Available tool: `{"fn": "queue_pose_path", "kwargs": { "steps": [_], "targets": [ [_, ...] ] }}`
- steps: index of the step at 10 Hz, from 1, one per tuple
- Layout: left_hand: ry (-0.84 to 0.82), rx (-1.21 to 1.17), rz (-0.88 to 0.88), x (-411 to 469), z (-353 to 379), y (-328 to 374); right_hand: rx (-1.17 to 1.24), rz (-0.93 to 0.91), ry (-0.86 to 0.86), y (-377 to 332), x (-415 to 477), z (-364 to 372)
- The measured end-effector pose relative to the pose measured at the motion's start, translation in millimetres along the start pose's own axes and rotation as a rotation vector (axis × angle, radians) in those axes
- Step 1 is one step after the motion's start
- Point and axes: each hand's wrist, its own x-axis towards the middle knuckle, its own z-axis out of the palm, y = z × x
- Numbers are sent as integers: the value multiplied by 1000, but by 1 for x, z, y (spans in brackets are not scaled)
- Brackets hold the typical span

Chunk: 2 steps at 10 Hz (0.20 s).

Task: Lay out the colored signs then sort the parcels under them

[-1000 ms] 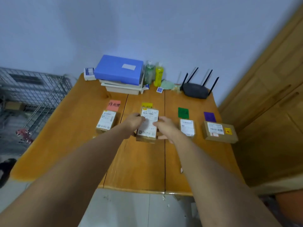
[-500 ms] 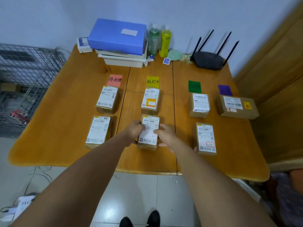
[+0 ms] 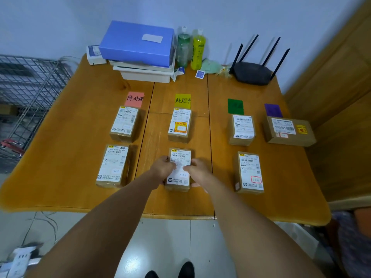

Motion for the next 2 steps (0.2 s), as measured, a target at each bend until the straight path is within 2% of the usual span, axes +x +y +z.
{"fn": "queue_pose_path", "kwargs": {
  "steps": [2],
  "targets": [
    [31, 64, -25, -1, -1, 10, -62, -38, 25, 0, 8, -3]
  ]
}}
